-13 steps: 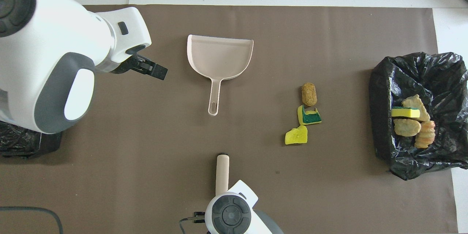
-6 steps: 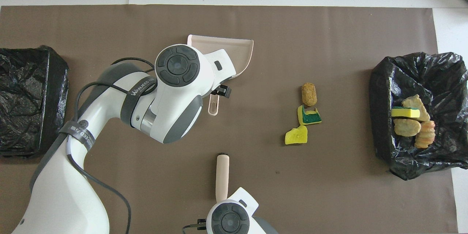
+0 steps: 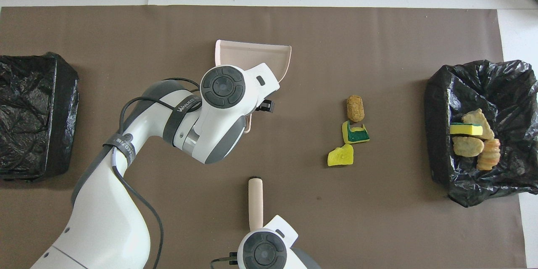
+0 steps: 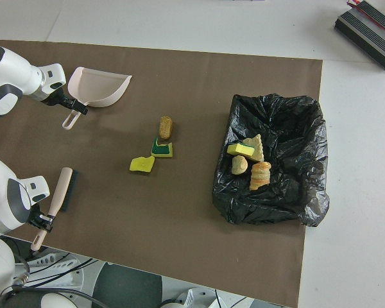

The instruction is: Sweep and dump trash in bin

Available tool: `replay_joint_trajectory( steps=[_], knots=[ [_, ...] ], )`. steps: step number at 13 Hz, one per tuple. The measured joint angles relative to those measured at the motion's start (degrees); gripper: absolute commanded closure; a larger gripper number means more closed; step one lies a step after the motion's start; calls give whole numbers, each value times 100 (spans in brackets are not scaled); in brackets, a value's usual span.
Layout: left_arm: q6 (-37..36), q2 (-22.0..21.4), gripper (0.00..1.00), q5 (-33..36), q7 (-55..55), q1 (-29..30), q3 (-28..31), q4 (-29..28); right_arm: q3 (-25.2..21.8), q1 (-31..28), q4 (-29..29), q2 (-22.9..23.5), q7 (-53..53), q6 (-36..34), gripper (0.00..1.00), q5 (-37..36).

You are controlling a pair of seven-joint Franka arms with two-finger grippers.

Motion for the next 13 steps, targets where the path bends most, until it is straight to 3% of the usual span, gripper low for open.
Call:
replay_joint_trajectory(
  steps=[2, 6, 8, 10, 13],
  knots=[
    [20, 17, 22, 0, -21, -22, 2, -94, -25, -417, 154, -273, -95, -683, 100, -336],
    [168, 15, 66, 6, -66, -26, 61, -159, -73, -1697, 197, -1010, -947, -1774, 100, -1048],
    [285, 15, 75, 20, -73, -24, 110, -159, -82, -2048, 187, -1050, -1131, -1870, 100, -1578],
    [309, 15, 94, 32, -85, -21, 126, -160, -81, -2424, 144, -1036, -1665, -1893, 100, -2327],
    [314, -8, 95, 169, -24, -7, 210, -151, -87, -3037, 124, -939, -2341, -1818, 100, -2946]
  ],
)
